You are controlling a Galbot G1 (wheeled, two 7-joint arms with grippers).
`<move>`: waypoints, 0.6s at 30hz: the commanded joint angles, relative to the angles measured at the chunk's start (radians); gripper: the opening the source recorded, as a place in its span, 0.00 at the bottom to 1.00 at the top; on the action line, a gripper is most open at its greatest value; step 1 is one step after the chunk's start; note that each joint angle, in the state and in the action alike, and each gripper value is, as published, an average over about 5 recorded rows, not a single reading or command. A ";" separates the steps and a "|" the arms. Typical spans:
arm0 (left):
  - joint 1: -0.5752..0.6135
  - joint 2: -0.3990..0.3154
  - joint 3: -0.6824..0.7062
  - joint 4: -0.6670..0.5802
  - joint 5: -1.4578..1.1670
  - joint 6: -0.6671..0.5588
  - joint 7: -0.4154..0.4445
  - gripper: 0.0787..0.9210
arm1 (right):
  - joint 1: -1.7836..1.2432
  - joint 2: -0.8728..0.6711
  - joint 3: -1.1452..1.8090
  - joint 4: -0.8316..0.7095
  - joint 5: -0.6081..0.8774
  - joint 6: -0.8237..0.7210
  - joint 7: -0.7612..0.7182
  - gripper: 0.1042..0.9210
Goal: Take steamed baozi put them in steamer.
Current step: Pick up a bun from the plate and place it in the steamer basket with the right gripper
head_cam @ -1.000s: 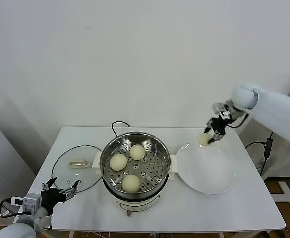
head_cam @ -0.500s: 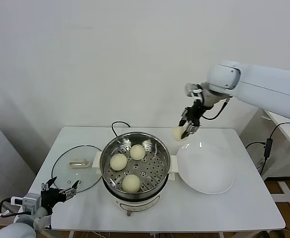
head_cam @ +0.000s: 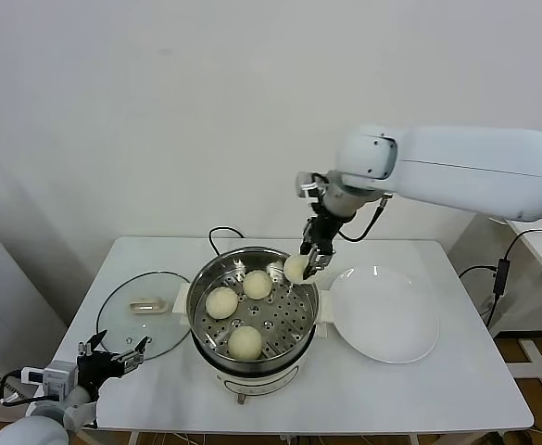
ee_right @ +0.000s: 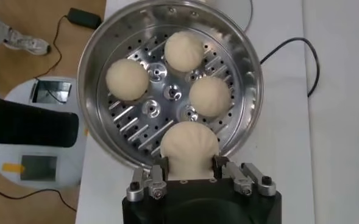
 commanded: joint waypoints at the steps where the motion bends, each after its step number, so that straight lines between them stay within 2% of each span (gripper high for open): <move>1: 0.003 0.001 -0.005 0.002 0.000 -0.002 0.001 0.88 | -0.090 0.078 0.005 0.015 -0.038 -0.047 0.065 0.44; 18: 0.012 -0.008 -0.015 0.002 0.000 -0.004 0.001 0.88 | -0.237 0.116 0.036 -0.014 -0.148 -0.051 0.087 0.44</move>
